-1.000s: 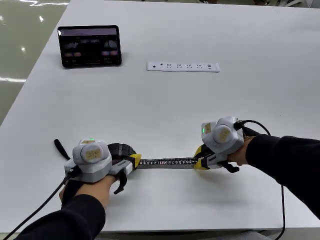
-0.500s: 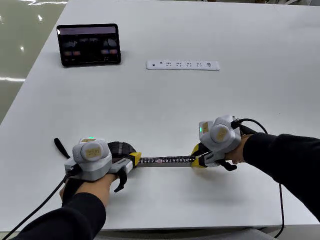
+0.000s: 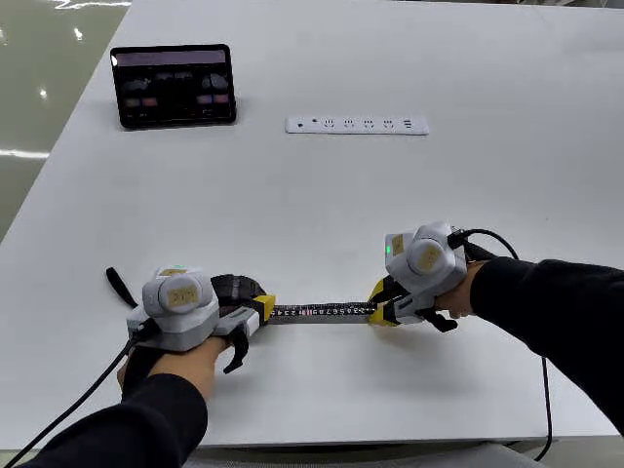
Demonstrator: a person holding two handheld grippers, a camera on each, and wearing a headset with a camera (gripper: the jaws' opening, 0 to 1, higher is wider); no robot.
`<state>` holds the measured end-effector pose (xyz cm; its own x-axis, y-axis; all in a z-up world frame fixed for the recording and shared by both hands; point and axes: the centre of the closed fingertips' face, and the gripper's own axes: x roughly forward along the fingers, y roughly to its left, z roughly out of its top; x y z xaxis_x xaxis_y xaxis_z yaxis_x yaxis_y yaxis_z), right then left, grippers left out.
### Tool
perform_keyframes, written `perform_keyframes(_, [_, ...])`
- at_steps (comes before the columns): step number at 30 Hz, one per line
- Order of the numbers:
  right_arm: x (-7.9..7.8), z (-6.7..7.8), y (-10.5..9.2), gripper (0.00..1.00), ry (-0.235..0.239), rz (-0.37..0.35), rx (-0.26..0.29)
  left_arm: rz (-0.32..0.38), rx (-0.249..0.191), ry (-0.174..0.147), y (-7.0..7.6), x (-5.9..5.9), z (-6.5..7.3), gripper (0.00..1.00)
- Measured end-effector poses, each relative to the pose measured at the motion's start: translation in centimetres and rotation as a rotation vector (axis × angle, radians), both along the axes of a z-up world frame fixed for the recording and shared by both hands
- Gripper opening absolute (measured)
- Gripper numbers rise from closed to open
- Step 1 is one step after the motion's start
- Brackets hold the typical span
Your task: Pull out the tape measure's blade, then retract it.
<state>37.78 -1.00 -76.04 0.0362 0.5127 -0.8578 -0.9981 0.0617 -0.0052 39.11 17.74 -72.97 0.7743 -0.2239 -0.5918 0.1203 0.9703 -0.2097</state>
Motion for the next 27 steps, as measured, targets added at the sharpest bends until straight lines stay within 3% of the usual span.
perform_keyframes(27, [-0.1, -0.1, 1.4, 0.12, -0.001, 0.001, 0.017, -0.001, -0.002, -0.001, 0.0, 0.0, 0.0, 0.60])
